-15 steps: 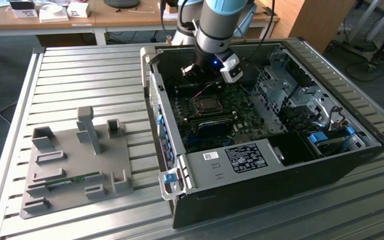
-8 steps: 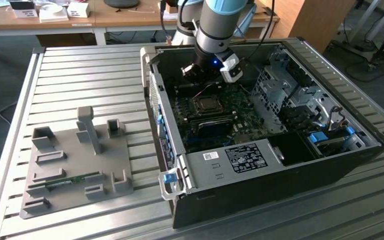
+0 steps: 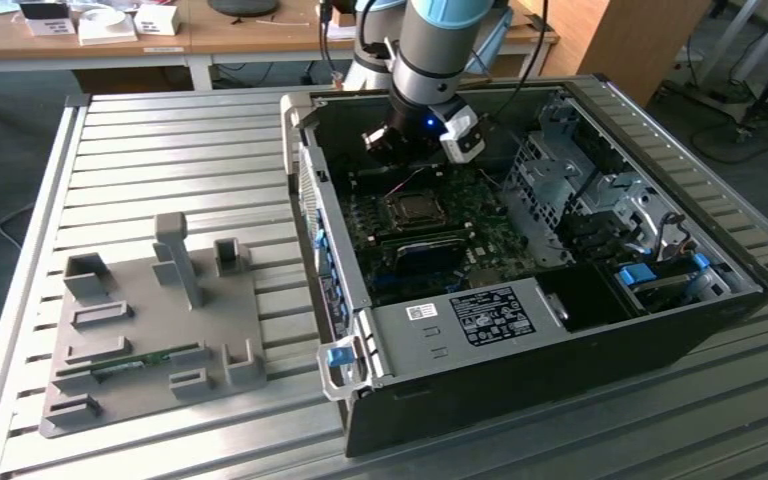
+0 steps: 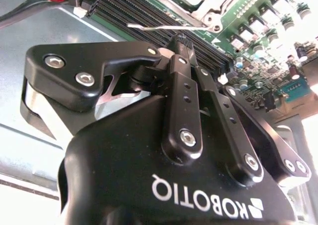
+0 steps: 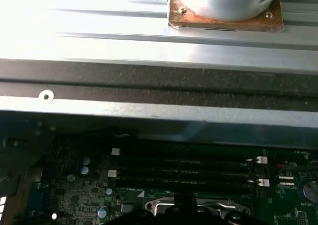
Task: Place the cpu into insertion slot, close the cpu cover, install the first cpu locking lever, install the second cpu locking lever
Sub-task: 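Install the first cpu locking lever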
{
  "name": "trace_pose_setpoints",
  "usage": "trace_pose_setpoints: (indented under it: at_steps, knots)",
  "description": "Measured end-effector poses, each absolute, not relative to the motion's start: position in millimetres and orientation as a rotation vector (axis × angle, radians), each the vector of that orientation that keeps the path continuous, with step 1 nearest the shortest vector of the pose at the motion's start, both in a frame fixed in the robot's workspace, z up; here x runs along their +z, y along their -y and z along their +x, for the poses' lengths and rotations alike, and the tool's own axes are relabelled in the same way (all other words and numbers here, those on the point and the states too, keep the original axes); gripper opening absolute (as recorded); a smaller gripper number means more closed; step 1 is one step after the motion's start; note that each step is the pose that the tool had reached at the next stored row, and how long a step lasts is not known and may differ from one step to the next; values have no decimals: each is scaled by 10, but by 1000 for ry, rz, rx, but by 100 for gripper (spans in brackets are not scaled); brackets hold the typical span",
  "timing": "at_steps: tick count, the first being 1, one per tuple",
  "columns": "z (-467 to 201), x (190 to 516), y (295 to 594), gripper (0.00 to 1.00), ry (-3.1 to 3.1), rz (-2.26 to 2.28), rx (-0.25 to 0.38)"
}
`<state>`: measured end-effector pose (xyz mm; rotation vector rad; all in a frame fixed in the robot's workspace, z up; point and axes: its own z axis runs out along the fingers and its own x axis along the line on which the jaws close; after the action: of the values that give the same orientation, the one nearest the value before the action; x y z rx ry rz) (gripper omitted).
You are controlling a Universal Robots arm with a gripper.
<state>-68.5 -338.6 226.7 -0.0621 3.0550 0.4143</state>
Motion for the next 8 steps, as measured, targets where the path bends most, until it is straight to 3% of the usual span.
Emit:
trace_pose_setpoints:
  at_steps: [8]
  knots:
    - [-643, 2239, 3366, 11, -3055, -62, 414]
